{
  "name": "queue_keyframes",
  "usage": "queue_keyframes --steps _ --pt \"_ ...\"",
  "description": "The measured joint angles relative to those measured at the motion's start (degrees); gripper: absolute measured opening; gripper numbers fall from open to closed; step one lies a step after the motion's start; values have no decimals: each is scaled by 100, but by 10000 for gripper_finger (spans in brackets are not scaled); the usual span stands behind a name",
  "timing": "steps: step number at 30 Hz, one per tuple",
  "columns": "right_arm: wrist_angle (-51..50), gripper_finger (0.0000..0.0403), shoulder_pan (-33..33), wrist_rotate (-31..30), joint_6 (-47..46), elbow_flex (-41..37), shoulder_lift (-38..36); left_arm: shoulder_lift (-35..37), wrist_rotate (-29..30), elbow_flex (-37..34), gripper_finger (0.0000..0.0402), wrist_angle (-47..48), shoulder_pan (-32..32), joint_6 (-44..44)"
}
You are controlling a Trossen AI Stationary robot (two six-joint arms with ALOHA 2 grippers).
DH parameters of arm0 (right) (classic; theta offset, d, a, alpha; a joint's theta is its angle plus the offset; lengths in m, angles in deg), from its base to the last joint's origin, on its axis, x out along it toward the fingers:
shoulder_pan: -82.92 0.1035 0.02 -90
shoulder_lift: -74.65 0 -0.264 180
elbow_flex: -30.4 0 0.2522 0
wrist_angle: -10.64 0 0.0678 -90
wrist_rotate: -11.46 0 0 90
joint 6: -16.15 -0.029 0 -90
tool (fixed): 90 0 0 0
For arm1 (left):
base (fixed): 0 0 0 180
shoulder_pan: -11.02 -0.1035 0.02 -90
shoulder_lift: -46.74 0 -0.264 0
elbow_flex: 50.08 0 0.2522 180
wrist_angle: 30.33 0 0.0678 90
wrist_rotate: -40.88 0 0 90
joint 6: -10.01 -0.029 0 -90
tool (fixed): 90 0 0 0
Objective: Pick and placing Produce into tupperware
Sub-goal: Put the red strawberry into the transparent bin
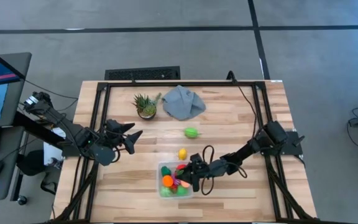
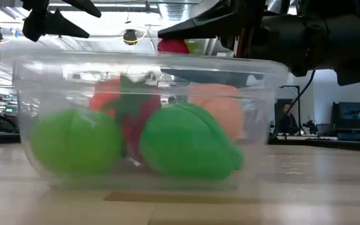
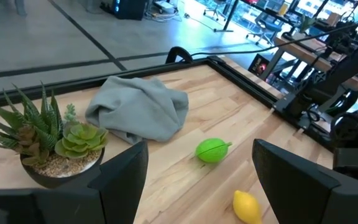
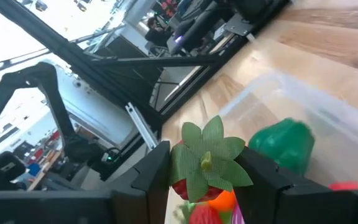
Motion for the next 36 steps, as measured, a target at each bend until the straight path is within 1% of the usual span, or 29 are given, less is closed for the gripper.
queue_keyframes --steps 9,22,26,36 --pt "-140 167 -4 -58 66 -4 -71 1 2 0 279 95 0 -2" --pt "-277 177 -4 -23 349 -8 -151 -1 50 0 279 174 0 0" --pt "-277 185 -4 -21 361 -8 -151 0 54 0 279 172 0 6" --pt "-240 219 -4 -19 360 -8 -151 1 46 0 279 167 0 90"
